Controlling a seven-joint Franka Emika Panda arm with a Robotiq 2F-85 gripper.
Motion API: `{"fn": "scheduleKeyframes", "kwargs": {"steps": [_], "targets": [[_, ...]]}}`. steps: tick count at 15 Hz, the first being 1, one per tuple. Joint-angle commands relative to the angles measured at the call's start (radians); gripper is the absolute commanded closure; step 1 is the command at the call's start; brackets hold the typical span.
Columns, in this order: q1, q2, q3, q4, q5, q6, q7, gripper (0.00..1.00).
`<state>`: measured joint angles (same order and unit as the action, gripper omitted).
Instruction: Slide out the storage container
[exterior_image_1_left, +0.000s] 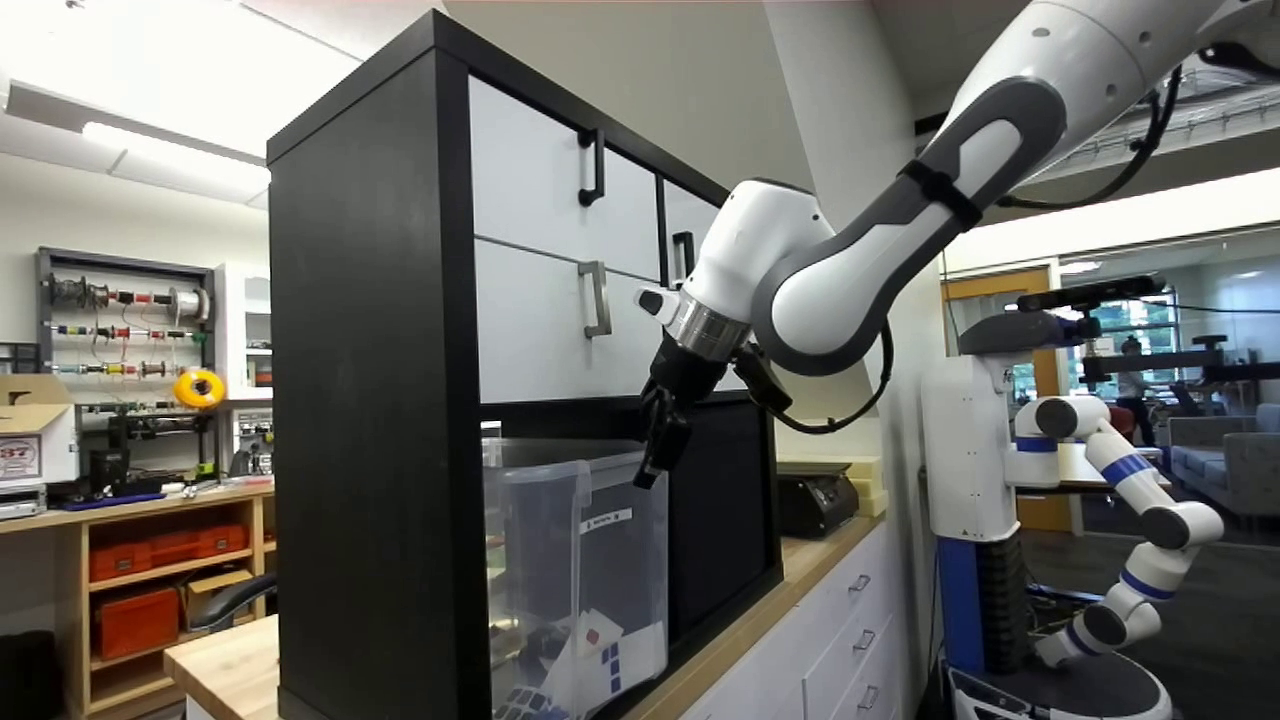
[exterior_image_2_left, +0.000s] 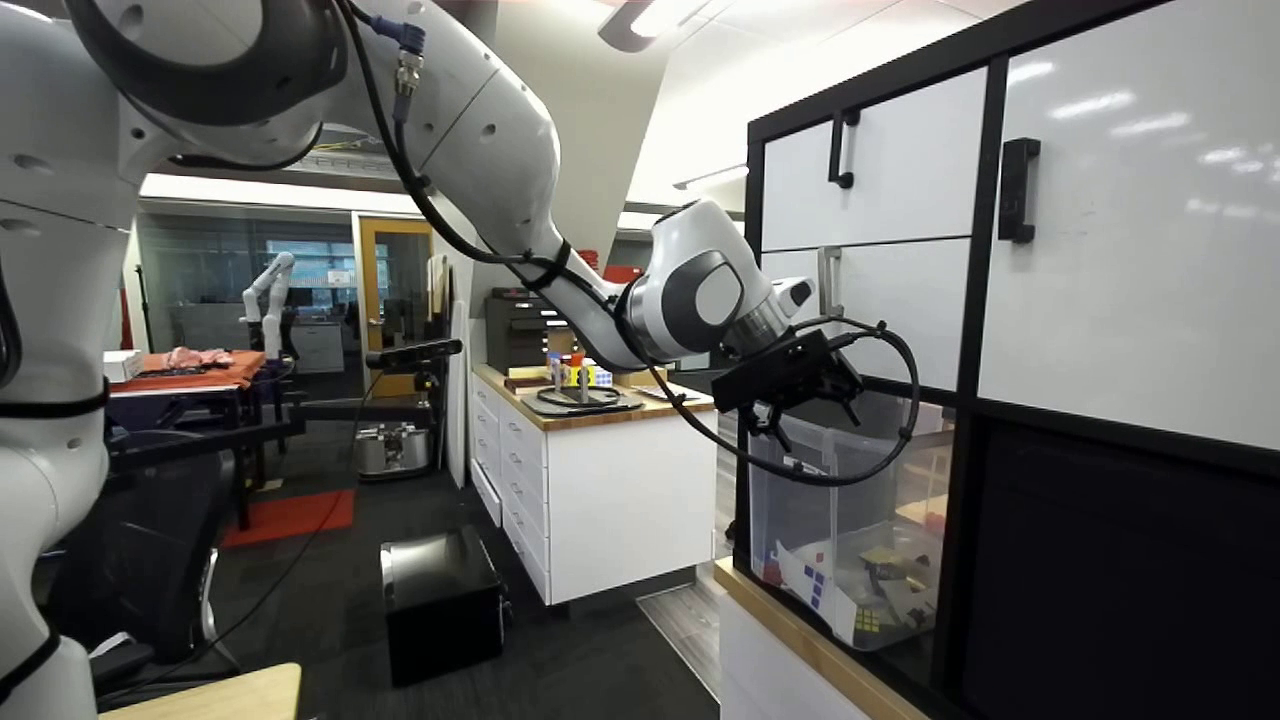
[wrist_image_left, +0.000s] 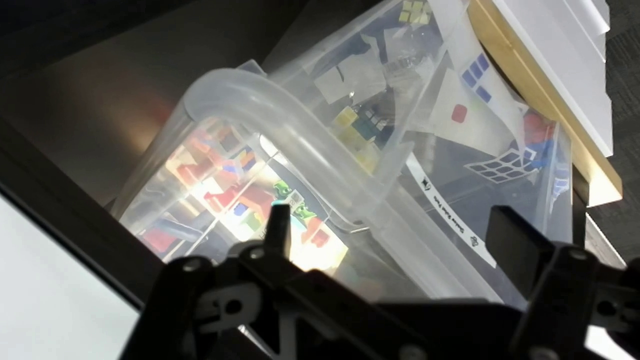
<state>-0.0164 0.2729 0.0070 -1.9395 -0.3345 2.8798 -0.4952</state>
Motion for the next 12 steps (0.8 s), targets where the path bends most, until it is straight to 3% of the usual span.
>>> {"fn": "scheduleKeyframes", "kwargs": {"steps": [1, 2, 3, 10, 12], "targets": [[-0.022, 0.033, 0.017, 0.037, 0.001, 0.026, -0.036, 0.0], [-0.024, 0.036, 0.02, 0.04, 0.003, 0.026, -0.039, 0.25], [-0.021, 0.037, 0.017, 0.041, 0.014, 0.028, -0.055, 0.26], [-0.021, 0.022, 0.017, 0.024, 0.015, 0.028, -0.08, 0.73], [-0.023, 0.006, 0.022, 0.008, 0.019, 0.032, -0.102, 0.82]]}}
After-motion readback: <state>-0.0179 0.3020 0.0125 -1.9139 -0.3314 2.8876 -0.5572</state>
